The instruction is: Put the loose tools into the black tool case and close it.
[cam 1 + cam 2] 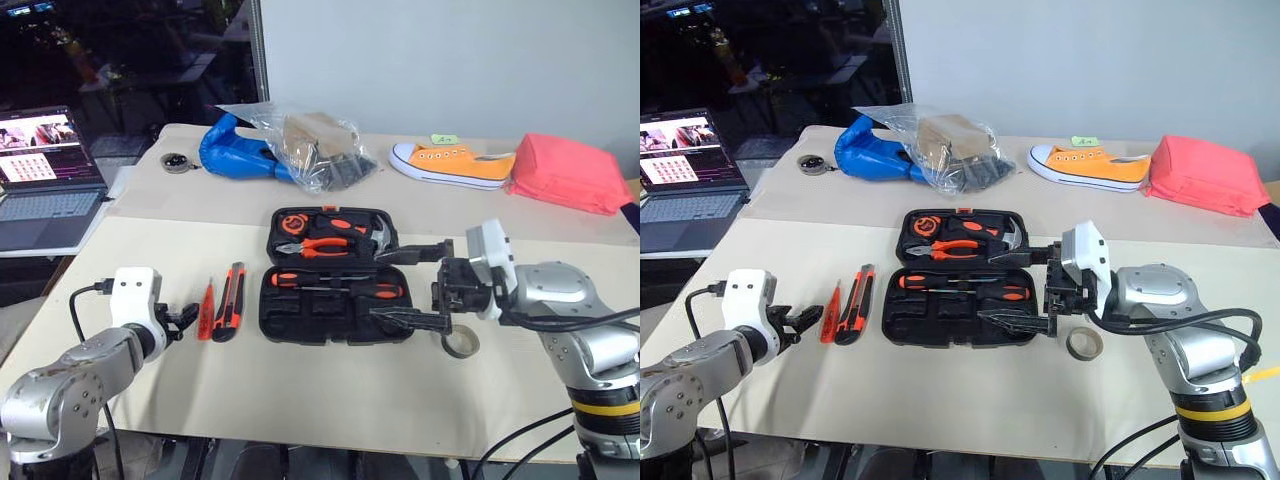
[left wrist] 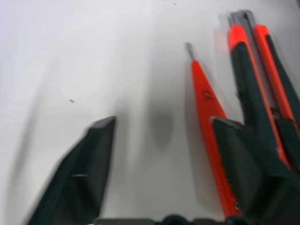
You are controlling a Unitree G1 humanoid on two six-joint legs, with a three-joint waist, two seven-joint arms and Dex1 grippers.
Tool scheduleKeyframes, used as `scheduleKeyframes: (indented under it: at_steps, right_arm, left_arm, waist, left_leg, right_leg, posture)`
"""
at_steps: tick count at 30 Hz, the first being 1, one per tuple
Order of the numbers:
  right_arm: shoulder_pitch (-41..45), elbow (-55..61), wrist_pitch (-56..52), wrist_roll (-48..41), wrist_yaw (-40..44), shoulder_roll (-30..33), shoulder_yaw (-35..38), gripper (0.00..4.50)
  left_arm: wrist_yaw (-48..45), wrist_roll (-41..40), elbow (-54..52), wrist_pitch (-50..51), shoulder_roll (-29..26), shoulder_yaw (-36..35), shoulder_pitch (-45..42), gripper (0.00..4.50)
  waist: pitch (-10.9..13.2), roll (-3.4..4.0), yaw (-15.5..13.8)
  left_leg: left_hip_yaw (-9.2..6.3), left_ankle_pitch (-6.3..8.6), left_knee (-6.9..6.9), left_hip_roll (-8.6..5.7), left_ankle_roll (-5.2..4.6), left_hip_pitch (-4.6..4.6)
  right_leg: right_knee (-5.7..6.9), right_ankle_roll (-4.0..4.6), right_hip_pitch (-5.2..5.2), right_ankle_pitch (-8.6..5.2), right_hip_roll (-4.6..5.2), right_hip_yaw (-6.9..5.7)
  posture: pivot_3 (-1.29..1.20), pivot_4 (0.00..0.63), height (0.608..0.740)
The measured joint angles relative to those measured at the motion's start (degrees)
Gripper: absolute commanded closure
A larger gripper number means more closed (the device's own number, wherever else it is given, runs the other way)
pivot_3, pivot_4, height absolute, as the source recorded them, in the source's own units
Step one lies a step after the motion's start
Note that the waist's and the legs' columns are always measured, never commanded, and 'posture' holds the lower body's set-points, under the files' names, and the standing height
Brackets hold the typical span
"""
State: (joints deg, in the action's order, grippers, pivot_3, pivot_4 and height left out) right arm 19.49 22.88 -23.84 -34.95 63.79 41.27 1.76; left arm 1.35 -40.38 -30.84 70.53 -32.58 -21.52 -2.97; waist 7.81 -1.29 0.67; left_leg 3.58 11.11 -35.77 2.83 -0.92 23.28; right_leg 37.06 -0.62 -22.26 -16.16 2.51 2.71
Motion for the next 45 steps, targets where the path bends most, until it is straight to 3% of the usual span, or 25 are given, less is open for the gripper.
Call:
scheduleKeyframes:
  at_steps: [18,19,24,25,26,32,38,41,45]
  right_arm:
    - [-2.07,1.47,0.01,0.02,-1.58,0.04,0.06,0.00]
    - [-2.07,1.47,0.01,0.01,-1.56,0.06,0.06,0.00]
    - [-2.07,1.47,0.01,0.01,-1.55,0.32,0.06,0.00]
    - [-2.07,1.47,0.01,0.00,-1.54,0.34,0.06,0.00]
    - [-2.07,1.47,0.01,0.00,-1.48,0.39,0.07,0.00]
    - [-2.08,1.47,0.02,-0.72,-0.23,0.51,0.09,0.00]
    - [-3.54,1.57,0.01,-2.43,1.42,1.30,1.59,0.00]
    - [-6.78,2.32,-0.17,-3.66,2.03,3.00,4.03,0.00]
    - [-11.75,4.26,-0.21,-4.57,2.04,5.44,9.14,0.00]
  left_arm:
    - [-2.07,4.23,3.37,1.39,3.30,4.26,-3.77,1.28]
    - [-1.92,4.66,3.26,1.45,3.51,4.47,-3.77,1.78]
    - [-1.45,6.74,2.25,2.04,5.67,4.59,-3.34,3.44]
    - [-1.46,7.02,2.04,2.01,5.80,4.55,-3.15,3.53]
    - [-1.63,7.34,1.65,1.82,5.83,4.58,-2.83,3.98]
    - [-5.26,7.73,0.46,-2.54,6.74,2.41,-1.27,3.98]
    - [-22.85,-2.77,-3.52,-6.82,-2.93,-0.79,-6.16,3.98]
    - [-36.26,-1.94,-2.87,-10.73,-13.35,9.92,-12.91,3.98]
    - [-49.26,7.04,4.23,-20.60,-16.34,28.58,-22.43,3.98]
  waist:
    - [0.00,0.00,0.02]
    - [0.00,0.00,0.04]
    - [-0.04,0.06,0.02]
    - [-0.04,0.07,0.01]
    - [-0.04,0.07,0.01]
    - [0.00,0.00,0.00]
    - [0.03,-0.04,-0.16]
    - [0.04,0.02,-0.68]
    - [0.03,0.06,-1.18]
  left_leg:
    - [0.00,-0.01,-0.02,0.00,0.00,-0.07]
    - [-0.01,-0.01,-0.01,0.01,0.00,-0.08]
    - [0.00,-0.01,-0.02,0.00,0.00,-0.12]
    - [0.00,-0.01,-0.02,-0.01,0.00,-0.11]
    - [0.00,-0.01,-0.02,-0.01,0.00,-0.10]
    - [-0.01,-0.01,-0.02,0.02,0.00,0.00]
    - [-0.03,-0.01,-0.01,0.01,0.00,-0.01]
    - [0.04,-0.01,-0.02,-0.08,0.01,0.00]
    - [0.13,-0.01,-0.02,-0.16,0.00,0.03]
  right_leg:
    - [0.03,0.00,0.06,0.01,0.01,0.01]
    - [0.04,0.00,0.06,0.01,0.00,0.01]
    - [0.05,0.00,0.09,0.02,0.01,0.02]
    - [0.05,0.00,0.09,0.02,0.01,0.02]
    - [0.04,0.00,0.09,0.01,0.02,0.02]
    - [0.02,0.00,0.02,0.02,0.00,-0.01]
    - [0.01,0.03,0.03,0.00,0.00,-0.08]
    - [-0.05,0.01,0.04,0.00,0.03,-0.08]
    - [-0.13,-0.01,0.03,-0.01,-0.04,-0.04]
  posture:
    - [0.00,0.150,0.740]
    - [0.00,0.150,0.740]
    - [0.00,0.150,0.740]
    - [0.00,0.150,0.740]
    - [0.00,0.150,0.740]
    - [0.00,0.150,0.740]
    - [0.00,0.150,0.740]
    - [0.00,0.150,0.740]
    - [0.00,0.150,0.740]
